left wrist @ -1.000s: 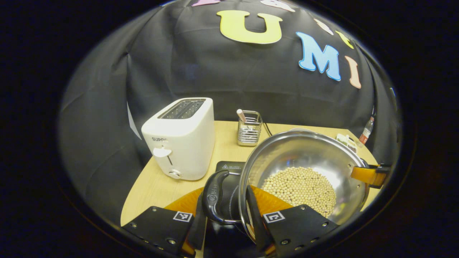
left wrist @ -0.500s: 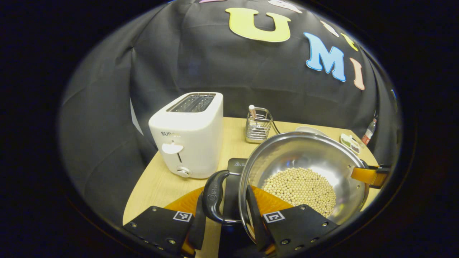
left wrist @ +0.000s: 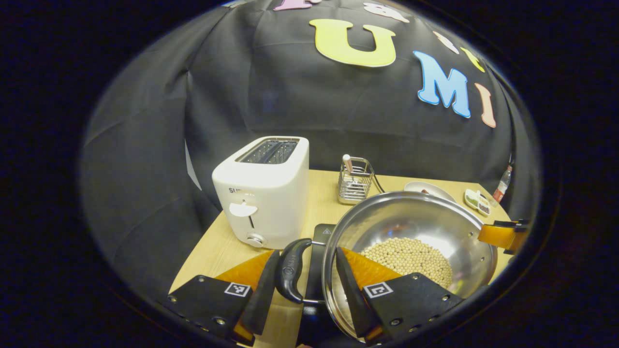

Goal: First push the handle of the pot to place it horizontally, then grasp the pot with both hands and set it on the induction cooktop.

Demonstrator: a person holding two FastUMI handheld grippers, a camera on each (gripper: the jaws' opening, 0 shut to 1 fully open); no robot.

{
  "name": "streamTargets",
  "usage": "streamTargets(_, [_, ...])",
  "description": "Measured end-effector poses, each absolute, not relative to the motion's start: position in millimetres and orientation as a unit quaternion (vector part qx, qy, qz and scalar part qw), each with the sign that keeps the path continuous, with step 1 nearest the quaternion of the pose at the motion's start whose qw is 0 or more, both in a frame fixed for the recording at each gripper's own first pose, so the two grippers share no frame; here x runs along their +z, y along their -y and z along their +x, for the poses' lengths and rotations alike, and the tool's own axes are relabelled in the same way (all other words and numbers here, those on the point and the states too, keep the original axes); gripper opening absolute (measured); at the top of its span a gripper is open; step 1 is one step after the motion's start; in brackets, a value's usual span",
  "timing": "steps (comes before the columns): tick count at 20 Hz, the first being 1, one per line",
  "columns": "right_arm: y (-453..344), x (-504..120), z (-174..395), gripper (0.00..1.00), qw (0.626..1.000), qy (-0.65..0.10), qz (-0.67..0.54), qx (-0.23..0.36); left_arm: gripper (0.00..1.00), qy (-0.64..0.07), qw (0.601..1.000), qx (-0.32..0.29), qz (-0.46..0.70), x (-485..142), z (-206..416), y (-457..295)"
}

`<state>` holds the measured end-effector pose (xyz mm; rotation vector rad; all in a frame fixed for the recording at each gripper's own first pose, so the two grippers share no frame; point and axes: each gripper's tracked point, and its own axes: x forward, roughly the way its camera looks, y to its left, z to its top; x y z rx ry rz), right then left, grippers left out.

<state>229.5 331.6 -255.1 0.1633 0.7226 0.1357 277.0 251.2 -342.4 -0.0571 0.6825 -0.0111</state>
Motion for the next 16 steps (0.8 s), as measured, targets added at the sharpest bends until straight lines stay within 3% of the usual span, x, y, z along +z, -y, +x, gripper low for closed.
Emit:
streamTargets(3, [-319.6,-238.4,227.4,0.92,0.939,-0.329,0.063,0.072,0.69,-0.304,0.952,0.008,-0.033,-319.8,277.6,-253.6])
streamTargets(4, [-313.9,-232.1,226.4,0.98,0.942,-0.321,0.058,0.074,0.69,-0.292,0.956,0.010,-0.038,-310.6,278.0,-250.8])
streamTargets(5, [-307.5,-225.4,225.1,0.93,0.946,-0.311,0.053,0.075,0.66,-0.285,0.958,0.012,-0.037,-303.3,276.0,-248.5])
streamTargets(6, [-300.3,-217.9,225.3,0.98,0.949,-0.301,0.050,0.075,0.70,-0.276,0.960,0.013,-0.037,-293.7,273.5,-245.2])
streamTargets(9, [-273.6,-192.4,222.7,0.98,0.961,-0.265,0.038,0.070,0.73,-0.245,0.969,0.015,-0.035,-262.2,270.6,-231.4])
streamTargets(12, [-240.7,-165.4,216.5,0.98,0.972,-0.226,0.017,0.058,0.66,-0.220,0.975,0.012,-0.035,-234.4,264.5,-207.4])
streamTargets(13, [-230.1,-156.9,211.6,0.98,0.975,-0.214,0.010,0.057,0.70,-0.215,0.976,0.012,-0.034,-223.7,259.4,-202.1])
streamTargets(16, [-200.9,-131.8,193.0,0.98,0.982,-0.182,-0.007,0.057,0.67,-0.189,0.981,0.018,-0.030,-193.1,246.4,-180.3])
